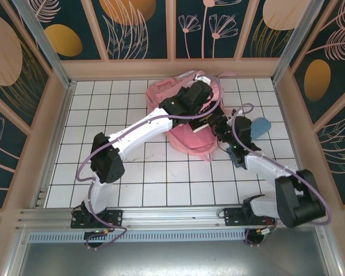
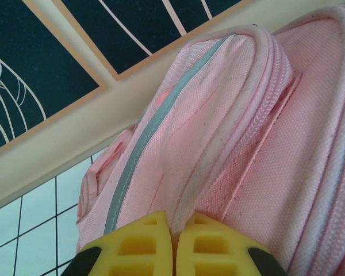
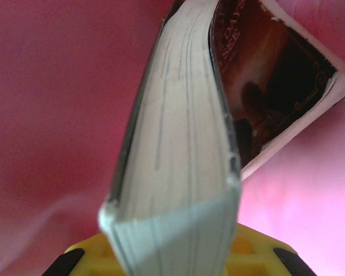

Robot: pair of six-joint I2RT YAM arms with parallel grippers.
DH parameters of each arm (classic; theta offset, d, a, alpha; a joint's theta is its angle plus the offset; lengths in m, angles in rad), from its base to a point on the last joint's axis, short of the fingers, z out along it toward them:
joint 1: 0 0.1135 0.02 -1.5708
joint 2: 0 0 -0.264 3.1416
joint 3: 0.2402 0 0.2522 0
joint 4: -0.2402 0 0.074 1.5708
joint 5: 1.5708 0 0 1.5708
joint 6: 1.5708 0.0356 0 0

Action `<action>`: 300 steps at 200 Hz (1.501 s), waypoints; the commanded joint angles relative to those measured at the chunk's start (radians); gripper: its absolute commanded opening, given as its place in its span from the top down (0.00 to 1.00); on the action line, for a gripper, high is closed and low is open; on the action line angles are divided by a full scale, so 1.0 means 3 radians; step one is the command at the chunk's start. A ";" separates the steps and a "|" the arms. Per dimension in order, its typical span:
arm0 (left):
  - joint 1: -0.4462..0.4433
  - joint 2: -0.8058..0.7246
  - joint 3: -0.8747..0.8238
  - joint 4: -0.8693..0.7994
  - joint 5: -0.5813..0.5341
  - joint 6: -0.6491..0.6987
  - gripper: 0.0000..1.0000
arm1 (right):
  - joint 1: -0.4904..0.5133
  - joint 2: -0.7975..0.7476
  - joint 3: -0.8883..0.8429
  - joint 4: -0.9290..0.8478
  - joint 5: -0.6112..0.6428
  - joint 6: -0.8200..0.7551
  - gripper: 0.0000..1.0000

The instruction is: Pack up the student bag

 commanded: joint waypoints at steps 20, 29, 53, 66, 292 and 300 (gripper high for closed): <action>-0.0024 -0.0350 0.0180 0.0485 -0.0063 -0.0157 0.96 | 0.0055 0.0754 0.0588 0.0641 0.0302 -0.0041 0.95; -0.0026 -0.0358 0.0196 0.0472 -0.0058 -0.0152 0.96 | 0.0069 0.0905 0.0685 0.0654 0.0310 -0.0017 0.95; -0.0023 -0.0401 0.0192 0.0453 -0.0075 -0.0153 0.96 | 0.0121 0.1245 0.0966 0.0548 0.0340 0.0079 0.94; -0.0023 -0.0400 0.0181 0.0453 -0.0079 -0.0152 0.96 | 0.0132 0.1411 0.1170 0.0338 0.0268 0.0113 0.90; 0.0439 -0.0682 -0.1056 0.0072 0.1657 -0.0939 0.31 | -0.0281 -0.1641 0.0220 -0.3098 0.1062 -0.0364 0.42; 0.0501 -0.0803 -0.1261 0.0137 0.1721 -0.0994 0.27 | -0.0278 -0.1564 0.0301 -0.3068 0.0954 -0.0451 0.41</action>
